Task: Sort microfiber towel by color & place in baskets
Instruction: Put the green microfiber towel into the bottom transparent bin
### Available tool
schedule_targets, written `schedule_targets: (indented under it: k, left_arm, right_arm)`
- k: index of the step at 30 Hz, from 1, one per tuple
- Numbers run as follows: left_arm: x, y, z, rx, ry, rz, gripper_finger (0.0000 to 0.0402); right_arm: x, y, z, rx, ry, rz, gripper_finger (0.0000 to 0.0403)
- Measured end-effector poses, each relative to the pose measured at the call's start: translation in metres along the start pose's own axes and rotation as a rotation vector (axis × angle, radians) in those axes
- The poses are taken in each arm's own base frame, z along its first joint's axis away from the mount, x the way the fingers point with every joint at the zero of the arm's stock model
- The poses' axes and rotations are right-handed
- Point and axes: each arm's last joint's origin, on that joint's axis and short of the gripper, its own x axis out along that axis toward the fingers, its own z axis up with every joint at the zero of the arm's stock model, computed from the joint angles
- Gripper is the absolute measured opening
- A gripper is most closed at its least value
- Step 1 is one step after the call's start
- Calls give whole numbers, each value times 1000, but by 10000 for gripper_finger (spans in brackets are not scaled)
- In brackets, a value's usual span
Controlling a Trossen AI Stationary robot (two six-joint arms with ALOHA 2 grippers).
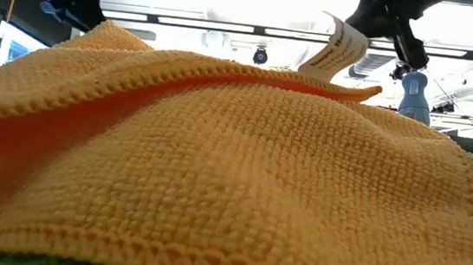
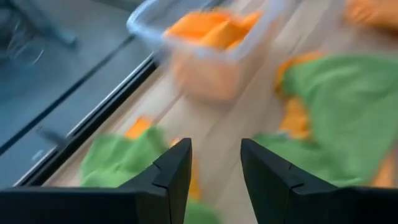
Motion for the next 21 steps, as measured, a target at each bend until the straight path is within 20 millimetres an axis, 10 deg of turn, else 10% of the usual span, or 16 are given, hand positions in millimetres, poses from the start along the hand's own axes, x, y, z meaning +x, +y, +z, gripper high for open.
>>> schedule_targets:
  k: [21]
  left_arm:
    - [100,71,10,-216,680,220,129]
  right_arm:
    - [-7,14,7,-253,65,83,0]
